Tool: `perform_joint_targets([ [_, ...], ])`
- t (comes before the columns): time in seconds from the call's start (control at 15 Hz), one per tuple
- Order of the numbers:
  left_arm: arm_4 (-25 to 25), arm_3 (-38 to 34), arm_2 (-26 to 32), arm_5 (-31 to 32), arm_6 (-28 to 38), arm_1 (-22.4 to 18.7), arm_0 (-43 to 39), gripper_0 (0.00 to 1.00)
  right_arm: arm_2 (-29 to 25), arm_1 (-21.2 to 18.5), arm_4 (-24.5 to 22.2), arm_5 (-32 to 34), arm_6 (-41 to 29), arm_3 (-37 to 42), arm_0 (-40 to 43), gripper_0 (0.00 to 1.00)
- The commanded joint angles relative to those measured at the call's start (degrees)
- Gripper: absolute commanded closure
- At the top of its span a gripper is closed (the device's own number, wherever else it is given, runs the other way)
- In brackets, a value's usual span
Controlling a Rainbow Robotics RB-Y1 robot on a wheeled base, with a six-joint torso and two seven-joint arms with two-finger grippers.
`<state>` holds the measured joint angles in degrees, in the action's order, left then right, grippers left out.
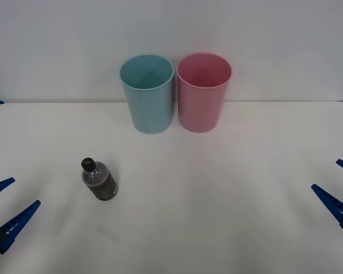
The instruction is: Grasp the object on the table and drop it into the matching bin: aluminum can to the light blue bin, PET bottle to the pink bin.
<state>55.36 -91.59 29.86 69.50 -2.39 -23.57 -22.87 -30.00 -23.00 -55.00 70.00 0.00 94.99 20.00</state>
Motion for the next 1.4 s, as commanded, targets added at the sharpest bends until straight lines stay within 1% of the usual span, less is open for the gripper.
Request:
perform_joint_targets([
  [0.07,1.25,0.01,-0.68,0.11,-1.48,-0.25,-0.95,0.0,0.0,0.0,0.0,0.0,0.0,0.01,0.0,0.0],
  [0.13,2.04,0.18,-1.04,0.11,-3.68,-0.16,-1.12,0.0,0.0,0.0,0.0,0.0,0.0,0.01,0.0,0.0],
  [0.4,2.12,3.96,-3.23,0.02,-10.88,-0.25,-0.77,0.0,0.0,0.0,0.0,0.0,0.0,0.01,0.0,0.0],
  [0.8,2.04,7.92,-7.1,-0.86,-13.08,-0.25,1.34,0.0,0.0,0.0,0.0,0.0,0.0,0.01,0.0,0.0],
  [0.87,2.12,8.97,-7.89,-1.21,-13.52,-0.25,2.04,0.0,0.0,0.0,0.0,0.0,0.0,0.01,0.0,0.0],
  [1.0,1.77,12.4,-9.56,-2.18,-16.95,-0.16,4.33,0.0,0.0,0.0,0.0,0.0,0.0,0.01,0.0,0.0],
  [1.2,1.51,16.0,-11.93,-3.32,-18.18,-0.16,7.67,0.0,0.0,0.0,0.0,0.0,0.0,0.01,0.0,0.0],
  [1.4,1.07,16.09,-14.48,-6.05,-18.27,0.36,8.98,0.0,0.0,0.0,0.0,0.0,0.0,0.01,0.0,0.0],
])
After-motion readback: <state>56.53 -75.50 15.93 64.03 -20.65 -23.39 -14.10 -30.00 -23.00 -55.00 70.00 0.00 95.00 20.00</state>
